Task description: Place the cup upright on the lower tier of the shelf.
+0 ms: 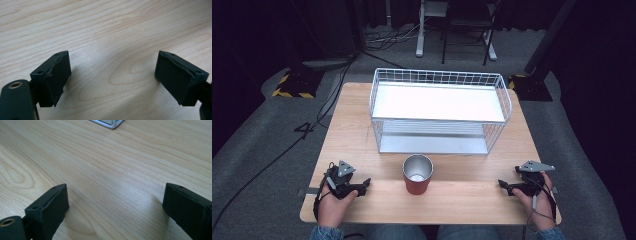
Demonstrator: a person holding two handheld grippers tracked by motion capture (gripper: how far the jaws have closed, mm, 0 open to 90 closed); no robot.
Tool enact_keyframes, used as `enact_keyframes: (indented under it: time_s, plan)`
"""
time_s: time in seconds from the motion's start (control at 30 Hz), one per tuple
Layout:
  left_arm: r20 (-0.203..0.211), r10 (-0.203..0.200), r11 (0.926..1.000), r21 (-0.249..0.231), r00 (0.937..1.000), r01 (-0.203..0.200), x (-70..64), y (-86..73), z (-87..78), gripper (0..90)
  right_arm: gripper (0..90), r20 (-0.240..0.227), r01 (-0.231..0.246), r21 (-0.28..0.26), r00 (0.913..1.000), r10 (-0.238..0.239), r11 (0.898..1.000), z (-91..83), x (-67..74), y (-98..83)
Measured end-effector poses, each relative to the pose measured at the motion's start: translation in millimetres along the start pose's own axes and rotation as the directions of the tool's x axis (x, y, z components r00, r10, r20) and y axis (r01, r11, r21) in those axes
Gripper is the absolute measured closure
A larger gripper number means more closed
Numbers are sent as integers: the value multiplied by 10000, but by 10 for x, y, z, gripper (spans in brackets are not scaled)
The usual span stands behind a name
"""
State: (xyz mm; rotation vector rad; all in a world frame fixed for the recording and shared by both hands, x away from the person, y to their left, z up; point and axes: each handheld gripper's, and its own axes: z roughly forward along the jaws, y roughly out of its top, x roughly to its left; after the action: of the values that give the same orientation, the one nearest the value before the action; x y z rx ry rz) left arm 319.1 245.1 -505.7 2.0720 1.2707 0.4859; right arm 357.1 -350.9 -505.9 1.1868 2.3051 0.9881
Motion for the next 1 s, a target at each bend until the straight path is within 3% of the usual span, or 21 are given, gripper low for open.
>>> enact_keyframes:
  time_s: [0.23,0.33,0.37,0.4,0.5,0.73,0.83,0.87,0.9,0.93,0.97,1.0]
  plan:
    - [279,163,9999,-41,9995,-162,-97,-56,-73,156,69,-8,-6,-4,10000,6,10000,2,0,2]
    - [32,125,9976,-680,9999,-122,-172,-84,-204,165,69,25,-18,-4,10000,18,10000,4,1,3]
    - [32,125,9976,-680,9999,-122,-172,-84,-204,164,69,25,-18,-4,10000,18,10000,4,1,3]
    - [-2,-122,9930,-1176,9999,121,-209,-102,-280,164,69,29,-17,-7,10000,17,10000,5,0,4]
    - [-45,-244,9858,-1661,9997,233,-283,-134,-370,164,69,32,-19,-8,10000,19,10000,4,1,3]
    - [-175,-185,9782,-2069,9997,144,-484,-215,-475,167,69,58,-49,-1,10000,49,10000,8,-2,8]
    - [-204,28,9749,-2224,9998,-73,-590,-235,-508,169,69,82,-89,-6,9999,89,10000,13,-2,12]
    - [-153,6,9704,-2414,9999,-43,-658,-237,-529,169,69,95,-76,-5,9999,76,10000,17,-3,15]
    - [-153,6,9704,-2414,9999,-43,-658,-237,-529,169,69,95,-76,-5,9999,76,10000,17,-3,15]
    - [-114,-41,9647,-2633,9999,10,-714,-230,-557,169,69,100,-80,-7,9999,80,10000,18,-3,16]
    - [-114,-41,9647,-2633,9999,10,-714,-230,-557,170,68,100,-82,-6,9999,82,10000,18,-3,16]
    - [-196,43,9587,-2844,9998,-97,-770,-214,-585,172,68,99,-79,-7,9999,79,10000,18,-3,16]
